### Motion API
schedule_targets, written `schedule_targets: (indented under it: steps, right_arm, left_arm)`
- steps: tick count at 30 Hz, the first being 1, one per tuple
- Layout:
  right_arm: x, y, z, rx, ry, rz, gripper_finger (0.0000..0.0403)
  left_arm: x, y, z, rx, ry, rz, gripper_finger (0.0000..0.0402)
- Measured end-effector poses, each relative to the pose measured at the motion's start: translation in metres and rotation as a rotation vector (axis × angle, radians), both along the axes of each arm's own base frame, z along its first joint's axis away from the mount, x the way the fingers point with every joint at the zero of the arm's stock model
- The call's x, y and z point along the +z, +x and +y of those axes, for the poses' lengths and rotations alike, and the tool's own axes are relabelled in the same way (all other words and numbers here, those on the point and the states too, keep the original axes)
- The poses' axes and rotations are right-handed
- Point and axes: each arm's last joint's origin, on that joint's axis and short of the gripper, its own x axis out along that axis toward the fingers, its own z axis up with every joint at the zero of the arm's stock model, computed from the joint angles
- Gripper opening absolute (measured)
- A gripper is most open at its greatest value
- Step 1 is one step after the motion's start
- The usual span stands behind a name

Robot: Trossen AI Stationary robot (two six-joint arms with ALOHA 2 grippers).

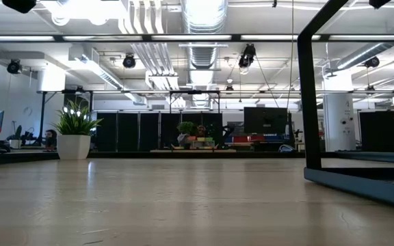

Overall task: Pick & Place Mini bowls
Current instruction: Return to Home Position

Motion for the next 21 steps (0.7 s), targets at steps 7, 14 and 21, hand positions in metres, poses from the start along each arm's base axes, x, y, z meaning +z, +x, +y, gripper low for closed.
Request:
schedule_targets:
  steps: [7,14,21]
  right_arm:
    - [0.0,-0.001,-0.001,-0.002,-0.001,-0.004,0.0008]
    - [-0.008,0.007,0.006,-0.001,-0.003,0.004,0.0008]
    - [-0.031,0.019,0.016,-0.033,-0.074,0.045,0.0008]
  left_arm:
    - [0.001,0.0,0.0,0.0,-0.019,-0.014,0.0]
    - [-0.008,0.011,-0.003,-0.001,-0.035,-0.027,0.0]
    - [-0.028,0.028,-0.008,-0.002,-0.034,-0.009,0.0]
